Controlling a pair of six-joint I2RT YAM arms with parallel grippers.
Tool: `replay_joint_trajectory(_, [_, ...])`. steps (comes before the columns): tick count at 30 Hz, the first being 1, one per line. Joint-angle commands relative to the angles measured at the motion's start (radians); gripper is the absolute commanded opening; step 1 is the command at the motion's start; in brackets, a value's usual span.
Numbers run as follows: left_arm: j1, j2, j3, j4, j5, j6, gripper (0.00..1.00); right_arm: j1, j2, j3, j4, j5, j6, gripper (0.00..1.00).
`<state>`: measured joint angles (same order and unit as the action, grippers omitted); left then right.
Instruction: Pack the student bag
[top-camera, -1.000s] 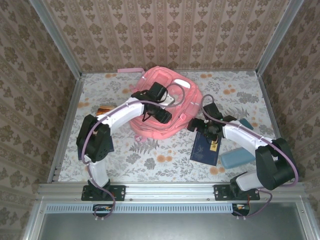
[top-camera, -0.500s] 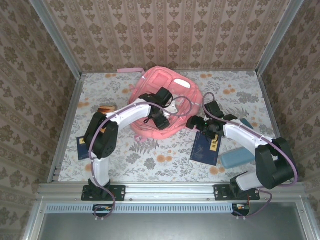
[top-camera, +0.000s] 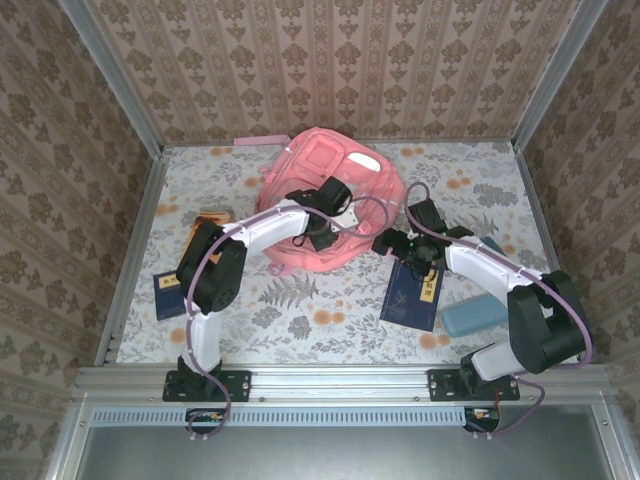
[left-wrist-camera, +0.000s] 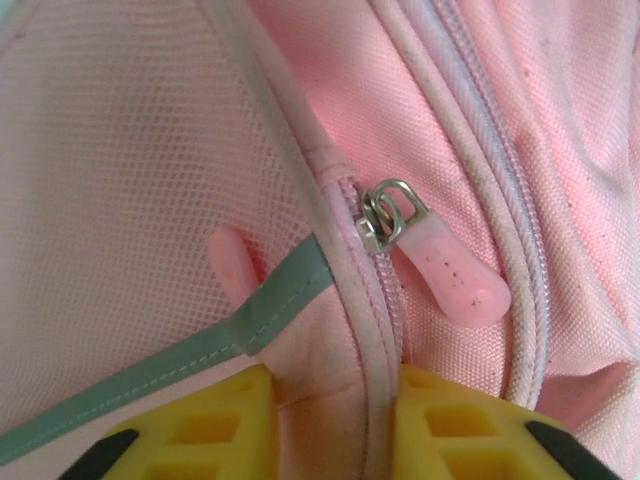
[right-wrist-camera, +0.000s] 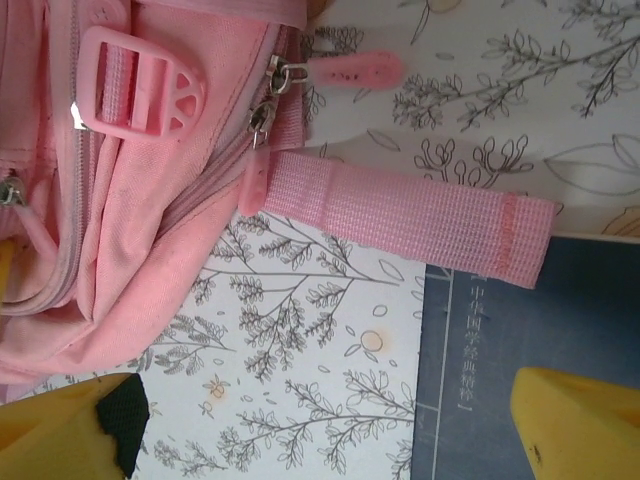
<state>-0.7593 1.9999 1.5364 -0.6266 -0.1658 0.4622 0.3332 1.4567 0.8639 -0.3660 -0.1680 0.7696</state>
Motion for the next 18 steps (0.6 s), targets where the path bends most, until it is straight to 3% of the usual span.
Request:
replay_joint_trajectory(1, [0.002, -0.093, -0.023, 0.065, -0.016, 0.027, 0.2, -0.006, 0.028, 0.052, -0.008, 0.043, -0.023, 0.94])
replay_joint_trajectory(7, [0.004, -0.22, -0.084, 0.172, -0.029, 0.023, 0.1, -0.006, 0.081, 0.096, 0.066, 0.026, -0.071, 0.84])
replay_joint_trajectory(10, [0.002, -0.269, -0.095, 0.205, -0.037, 0.016, 0.08, -0.003, 0.118, 0.118, 0.107, -0.017, -0.107, 0.72])
replay_joint_trajectory(15, [0.002, -0.324, -0.108, 0.235, -0.034, 0.016, 0.06, -0.001, 0.177, 0.148, 0.158, -0.069, -0.193, 0.42])
replay_joint_trajectory(18, [0.002, -0.329, -0.102, 0.238, -0.042, 0.018, 0.05, 0.001, 0.205, 0.156, 0.171, -0.057, -0.242, 0.34])
